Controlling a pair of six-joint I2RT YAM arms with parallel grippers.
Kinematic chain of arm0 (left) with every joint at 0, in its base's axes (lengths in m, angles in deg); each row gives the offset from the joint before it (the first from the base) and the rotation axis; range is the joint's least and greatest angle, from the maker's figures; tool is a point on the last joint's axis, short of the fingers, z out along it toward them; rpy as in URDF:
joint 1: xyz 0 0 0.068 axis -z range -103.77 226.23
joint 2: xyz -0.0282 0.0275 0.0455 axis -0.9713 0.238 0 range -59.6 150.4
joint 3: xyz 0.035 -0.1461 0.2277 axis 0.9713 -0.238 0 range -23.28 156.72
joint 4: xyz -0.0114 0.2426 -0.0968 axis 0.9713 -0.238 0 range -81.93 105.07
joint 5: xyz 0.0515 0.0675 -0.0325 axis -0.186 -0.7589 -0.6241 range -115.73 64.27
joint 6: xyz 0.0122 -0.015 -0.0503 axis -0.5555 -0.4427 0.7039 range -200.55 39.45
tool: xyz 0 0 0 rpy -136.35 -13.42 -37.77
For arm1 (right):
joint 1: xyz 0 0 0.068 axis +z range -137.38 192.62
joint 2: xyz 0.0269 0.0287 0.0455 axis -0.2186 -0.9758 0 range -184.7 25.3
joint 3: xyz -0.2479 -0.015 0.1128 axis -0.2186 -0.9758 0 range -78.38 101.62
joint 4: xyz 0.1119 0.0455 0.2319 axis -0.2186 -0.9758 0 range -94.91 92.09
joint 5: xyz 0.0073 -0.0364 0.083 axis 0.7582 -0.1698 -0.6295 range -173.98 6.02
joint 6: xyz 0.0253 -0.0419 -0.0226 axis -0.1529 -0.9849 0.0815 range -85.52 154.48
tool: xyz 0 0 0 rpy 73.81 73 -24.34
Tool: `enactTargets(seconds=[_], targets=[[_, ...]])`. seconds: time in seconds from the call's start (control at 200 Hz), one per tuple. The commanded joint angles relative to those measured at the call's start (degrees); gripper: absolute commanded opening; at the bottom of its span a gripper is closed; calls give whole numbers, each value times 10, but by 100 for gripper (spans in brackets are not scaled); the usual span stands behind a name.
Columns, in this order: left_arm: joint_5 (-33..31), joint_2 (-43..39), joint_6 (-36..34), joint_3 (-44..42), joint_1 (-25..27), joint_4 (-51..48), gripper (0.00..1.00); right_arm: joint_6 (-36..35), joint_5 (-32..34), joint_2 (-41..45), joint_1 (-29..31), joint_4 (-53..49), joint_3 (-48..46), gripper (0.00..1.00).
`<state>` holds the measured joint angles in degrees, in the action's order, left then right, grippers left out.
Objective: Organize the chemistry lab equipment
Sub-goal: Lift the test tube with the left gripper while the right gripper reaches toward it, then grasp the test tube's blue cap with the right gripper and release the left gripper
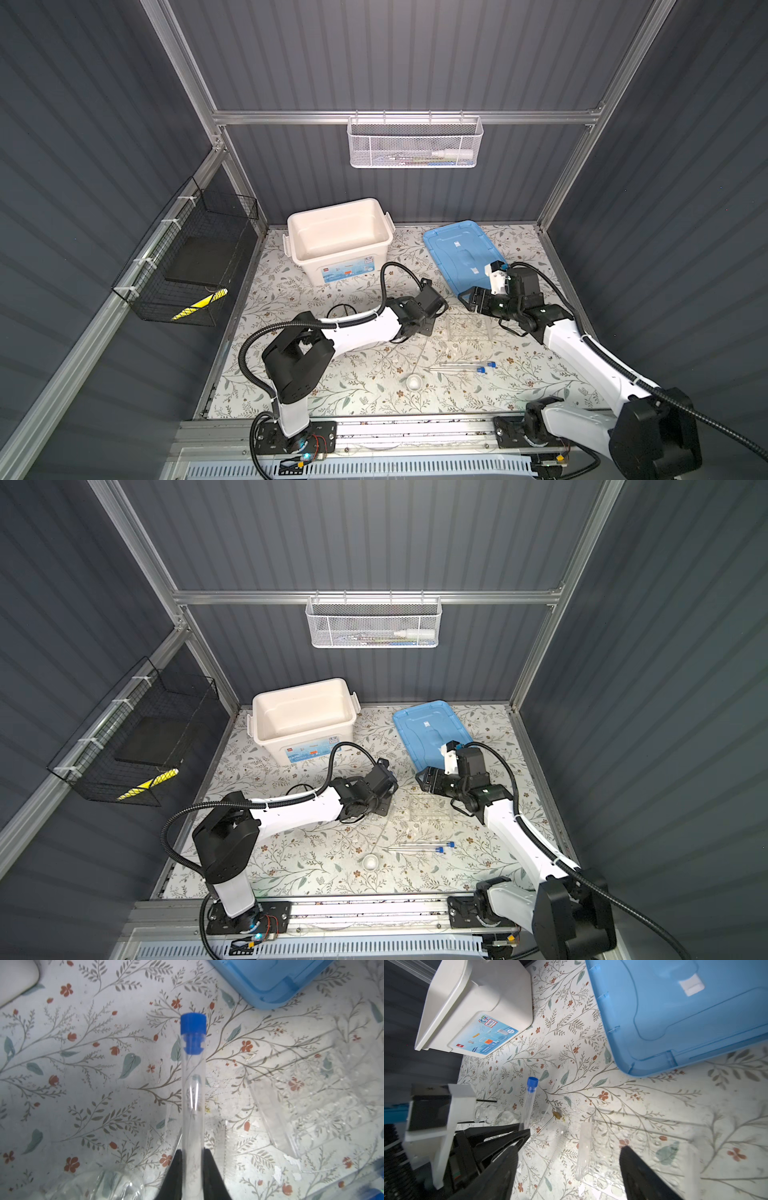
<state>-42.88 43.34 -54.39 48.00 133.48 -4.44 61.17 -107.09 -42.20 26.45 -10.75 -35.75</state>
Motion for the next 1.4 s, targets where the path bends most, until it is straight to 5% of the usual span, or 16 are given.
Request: enactTargets(seconds=[0.0, 0.4, 1.396], targets=[[23, -23, -83, -14, -3, 39, 16, 27, -75, -24, 4, 27, 24, 77], [79, -44, -143, -59, -3, 120, 15, 79, -141, -88, 8, 79, 39, 69], [115, -75, -159, -108, 0, 178, 15, 98, -165, -164, 31, 112, 55, 41]])
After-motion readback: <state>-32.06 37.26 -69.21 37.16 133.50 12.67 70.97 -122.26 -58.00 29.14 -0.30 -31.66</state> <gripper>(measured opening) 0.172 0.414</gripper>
